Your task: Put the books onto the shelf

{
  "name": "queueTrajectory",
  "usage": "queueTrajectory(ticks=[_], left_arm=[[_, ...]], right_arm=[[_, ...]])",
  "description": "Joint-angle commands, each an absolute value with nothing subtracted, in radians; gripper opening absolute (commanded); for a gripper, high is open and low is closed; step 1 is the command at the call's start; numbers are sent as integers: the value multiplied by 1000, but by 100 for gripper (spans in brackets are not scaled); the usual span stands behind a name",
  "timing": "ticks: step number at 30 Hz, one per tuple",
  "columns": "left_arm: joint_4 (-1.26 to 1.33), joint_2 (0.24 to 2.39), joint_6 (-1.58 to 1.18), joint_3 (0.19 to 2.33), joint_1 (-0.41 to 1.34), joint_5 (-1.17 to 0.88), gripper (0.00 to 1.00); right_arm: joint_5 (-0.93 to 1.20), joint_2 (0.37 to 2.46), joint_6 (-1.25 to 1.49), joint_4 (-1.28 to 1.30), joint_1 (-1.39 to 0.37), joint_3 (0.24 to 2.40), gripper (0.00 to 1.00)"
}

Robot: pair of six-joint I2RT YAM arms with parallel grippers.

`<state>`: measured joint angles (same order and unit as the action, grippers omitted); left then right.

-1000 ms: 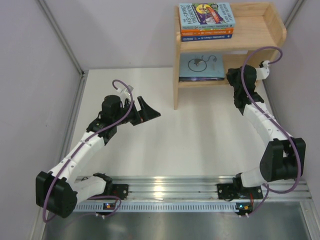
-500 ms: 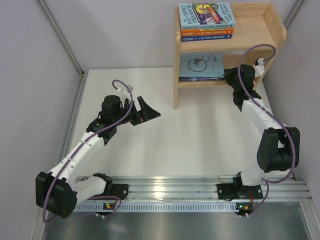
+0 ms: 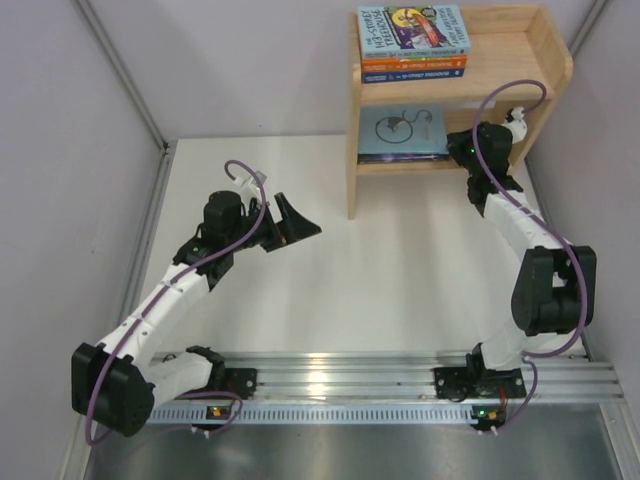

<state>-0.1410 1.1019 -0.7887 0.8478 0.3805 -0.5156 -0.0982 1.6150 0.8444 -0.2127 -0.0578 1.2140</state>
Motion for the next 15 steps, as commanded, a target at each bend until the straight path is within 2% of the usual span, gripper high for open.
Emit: queueTrajectory(ticks=[1, 6, 10, 15], left_arm=[[-94, 1095, -792, 856, 383, -523, 97], [-97, 1103, -790, 864, 382, -526, 97], [-104, 1108, -778, 877, 382, -517, 97], [-120, 1114, -770, 902, 383, -509, 97]], right_arm=[[-35, 1631, 804, -247, -48, 1270, 0], [-46, 1623, 778, -216, -48, 1285, 1], [-95, 1603, 773, -147, -38, 1308, 10], [-144, 1554, 759, -66, -34, 1312, 14]])
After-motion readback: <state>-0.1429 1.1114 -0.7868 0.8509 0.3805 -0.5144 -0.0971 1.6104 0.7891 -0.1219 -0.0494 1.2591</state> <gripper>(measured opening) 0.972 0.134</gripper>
